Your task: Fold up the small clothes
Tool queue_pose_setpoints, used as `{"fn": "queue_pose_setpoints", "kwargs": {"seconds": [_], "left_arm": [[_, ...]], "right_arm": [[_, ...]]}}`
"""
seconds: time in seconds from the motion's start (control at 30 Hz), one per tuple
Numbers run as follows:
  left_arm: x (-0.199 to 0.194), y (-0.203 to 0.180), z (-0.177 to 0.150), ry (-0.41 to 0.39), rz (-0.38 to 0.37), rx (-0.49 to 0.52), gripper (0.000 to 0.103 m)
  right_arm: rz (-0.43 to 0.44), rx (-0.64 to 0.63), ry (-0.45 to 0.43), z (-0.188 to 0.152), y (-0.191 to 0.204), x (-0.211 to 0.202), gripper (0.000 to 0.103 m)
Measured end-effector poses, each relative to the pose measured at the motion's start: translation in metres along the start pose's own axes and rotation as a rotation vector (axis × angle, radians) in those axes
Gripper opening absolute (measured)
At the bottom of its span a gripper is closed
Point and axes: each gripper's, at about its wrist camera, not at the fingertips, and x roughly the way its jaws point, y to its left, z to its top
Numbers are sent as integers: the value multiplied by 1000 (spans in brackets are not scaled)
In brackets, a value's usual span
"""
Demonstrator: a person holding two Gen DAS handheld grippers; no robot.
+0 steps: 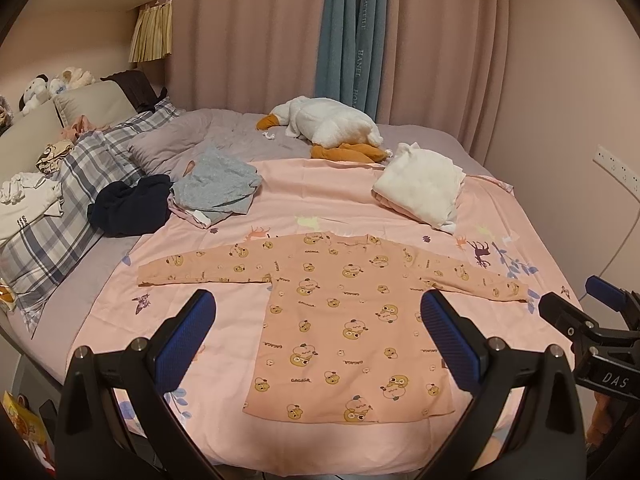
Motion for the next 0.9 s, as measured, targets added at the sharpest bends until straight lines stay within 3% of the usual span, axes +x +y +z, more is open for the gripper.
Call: {"fn": "queue_pose_setpoints", "kwargs": {"seconds": [0.9], "left_arm": [[-4,-6,-2,-21,5,3,102]], "right_arm": [[3,-8,-40,-3,0,-6,103]]}}
